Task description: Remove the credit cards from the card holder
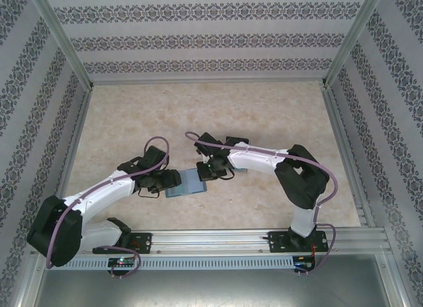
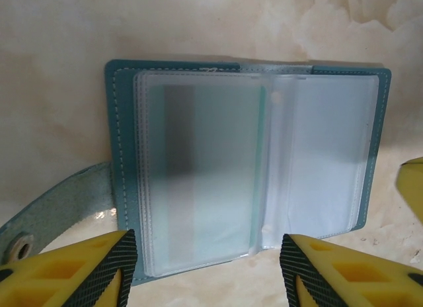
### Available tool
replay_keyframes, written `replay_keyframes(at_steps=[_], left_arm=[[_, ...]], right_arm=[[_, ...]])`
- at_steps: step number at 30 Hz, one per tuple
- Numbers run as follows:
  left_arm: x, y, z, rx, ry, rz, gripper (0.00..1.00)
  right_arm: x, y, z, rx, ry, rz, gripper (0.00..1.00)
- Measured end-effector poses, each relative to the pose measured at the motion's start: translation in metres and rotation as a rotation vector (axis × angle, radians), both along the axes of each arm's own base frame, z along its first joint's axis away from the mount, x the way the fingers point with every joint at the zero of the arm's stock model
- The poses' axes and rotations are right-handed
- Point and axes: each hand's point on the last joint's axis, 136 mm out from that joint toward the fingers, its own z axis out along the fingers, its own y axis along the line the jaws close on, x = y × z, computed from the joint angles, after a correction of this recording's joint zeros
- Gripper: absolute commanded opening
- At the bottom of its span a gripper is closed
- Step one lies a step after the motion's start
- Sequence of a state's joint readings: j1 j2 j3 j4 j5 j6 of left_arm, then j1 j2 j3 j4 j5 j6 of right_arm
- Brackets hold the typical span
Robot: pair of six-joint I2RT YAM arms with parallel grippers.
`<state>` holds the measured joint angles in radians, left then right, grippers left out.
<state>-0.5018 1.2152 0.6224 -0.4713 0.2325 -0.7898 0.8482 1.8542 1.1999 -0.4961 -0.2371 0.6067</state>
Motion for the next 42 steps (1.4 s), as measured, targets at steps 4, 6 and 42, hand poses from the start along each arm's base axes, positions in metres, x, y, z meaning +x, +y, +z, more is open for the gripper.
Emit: replay_keyframes(at_steps=[4,6,42], left_arm=[[0.001,-0.002,-0.004,0.004,0.017,-0.003,0.58],[0.001,-0.002,-0.007,0.007,0.026,-0.004,0.57],[0.005,-0.026,-0.009,-0.079,0.065,-0.075,0.66]], right_arm=[[-0.003,0.000,-0.011,-0.013,0.014,0.003,0.00],[-0.005,-0.002,-0.014,-0.020,0.021,0.004,0.00],[-0.006,-0.003,-0.020,-0.024,0.035,-0.012,0.00]])
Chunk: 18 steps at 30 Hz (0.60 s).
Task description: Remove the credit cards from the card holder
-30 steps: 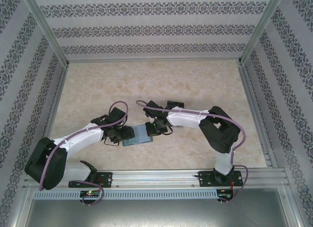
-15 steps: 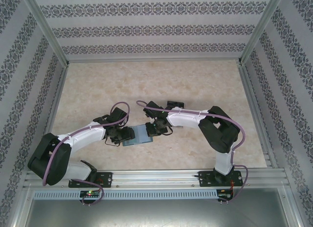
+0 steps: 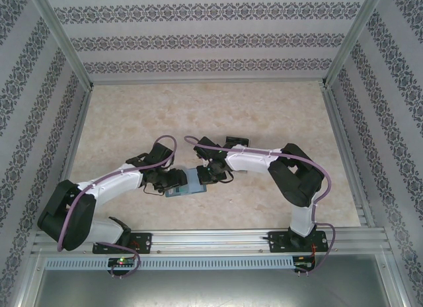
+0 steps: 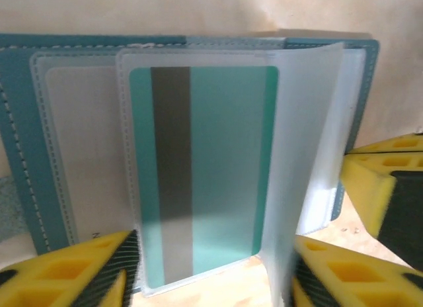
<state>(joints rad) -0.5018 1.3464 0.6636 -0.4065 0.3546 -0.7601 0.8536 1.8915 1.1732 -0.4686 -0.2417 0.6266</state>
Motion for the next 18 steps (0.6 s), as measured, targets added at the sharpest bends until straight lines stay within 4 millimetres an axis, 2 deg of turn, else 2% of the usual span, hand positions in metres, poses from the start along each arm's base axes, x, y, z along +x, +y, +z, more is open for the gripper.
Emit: replay_keyframes(at_steps=[10,18], left_arm=[[0.009,-0.007,0.012,-0.026,-0.031,-0.014,0.69],[0.013,-0.008,0.015,-0.021,-0.049,-0.018,0.83]], right_arm=[[0.000,0.000,0.000,0.001,0.000,0.000,0.00],[0.002,-0.001,0.000,0.001,0.001,-0.005,0.00]])
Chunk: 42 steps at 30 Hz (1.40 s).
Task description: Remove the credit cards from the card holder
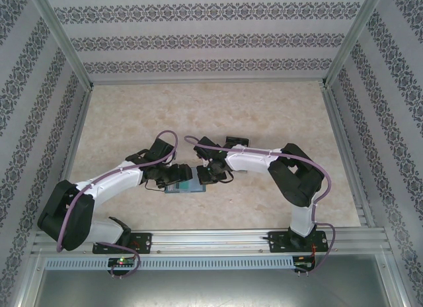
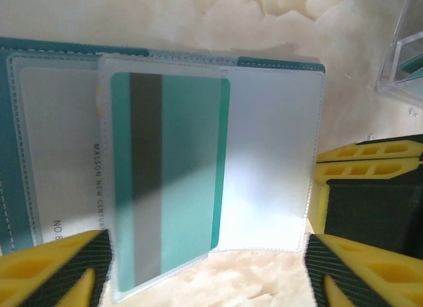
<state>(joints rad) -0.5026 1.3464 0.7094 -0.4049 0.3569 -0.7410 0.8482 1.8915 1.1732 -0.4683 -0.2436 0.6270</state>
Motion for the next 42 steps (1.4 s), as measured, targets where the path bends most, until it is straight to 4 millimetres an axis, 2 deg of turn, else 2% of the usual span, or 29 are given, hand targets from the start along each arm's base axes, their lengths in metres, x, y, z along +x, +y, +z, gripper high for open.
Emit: replay_keyframes(at_steps=[4,7,10,17,23,26,30,35,42], left_arm=[[0.001,0.005,-0.001,0.027,-0.006,0.012,0.82],[0.001,0.010,0.002,0.045,-0.022,0.022,0.80],[0.003,0.013,0.005,0.058,-0.042,0.029,0.74],[0.002,0.024,-0.002,0.094,-0.040,0.048,0.52],[-0.003,0.037,-0.015,0.130,-0.018,0.069,0.28],[-0.005,0.043,-0.020,0.147,-0.008,0.081,0.22],[-0.012,0.048,-0.029,0.163,0.015,0.085,0.21],[-0.017,0.052,-0.037,0.176,0.041,0.088,0.20],[-0.017,0.051,-0.038,0.175,0.042,0.089,0.19]], right_arm=[[0.003,-0.002,0.000,0.005,0.005,-0.012,0.01],[0.007,-0.004,0.003,0.009,-0.001,-0.024,0.05],[0.012,-0.006,0.012,0.018,-0.018,-0.036,0.07],[0.023,0.008,0.043,0.099,-0.059,-0.057,0.14],[0.025,0.037,0.061,0.220,-0.043,-0.039,0.15],[0.026,0.050,0.060,0.269,-0.011,-0.035,0.16],[0.022,0.060,0.046,0.294,0.054,-0.032,0.17],[0.016,0.065,0.030,0.303,0.125,-0.038,0.18],[0.010,0.069,0.023,0.318,0.178,-0.041,0.20]])
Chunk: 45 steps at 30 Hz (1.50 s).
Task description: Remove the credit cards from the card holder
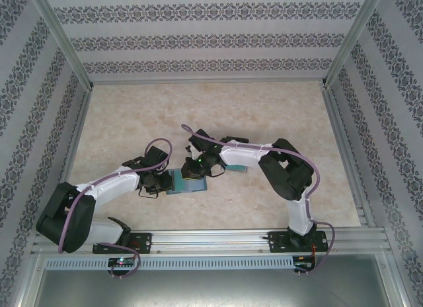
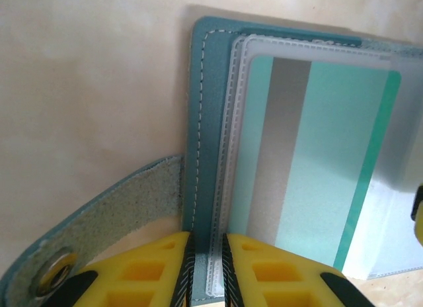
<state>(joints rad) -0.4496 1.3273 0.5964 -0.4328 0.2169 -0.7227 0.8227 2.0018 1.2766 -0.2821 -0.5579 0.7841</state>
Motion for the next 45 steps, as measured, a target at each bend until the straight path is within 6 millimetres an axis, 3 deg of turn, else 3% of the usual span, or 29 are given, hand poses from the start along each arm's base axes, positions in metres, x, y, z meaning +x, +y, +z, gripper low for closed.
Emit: replay_keyframes(at_steps=[23,37,41,45], left_arm=[[0.000,-0.003,0.000,-0.017,0.006,0.006,0.17],[0.000,-0.005,-0.001,-0.026,0.012,0.007,0.14],[0.000,-0.005,-0.001,-0.029,0.013,0.006,0.13],[0.000,-0.005,-0.001,-0.033,0.017,0.010,0.13]], right_arm=[[-0.008,0.004,-0.012,0.015,0.072,0.011,0.21],[-0.010,0.006,-0.014,0.027,0.089,0.021,0.15],[-0.011,0.006,-0.014,0.026,0.094,0.019,0.01],[-0.011,0.006,-0.014,0.028,0.093,0.020,0.00]])
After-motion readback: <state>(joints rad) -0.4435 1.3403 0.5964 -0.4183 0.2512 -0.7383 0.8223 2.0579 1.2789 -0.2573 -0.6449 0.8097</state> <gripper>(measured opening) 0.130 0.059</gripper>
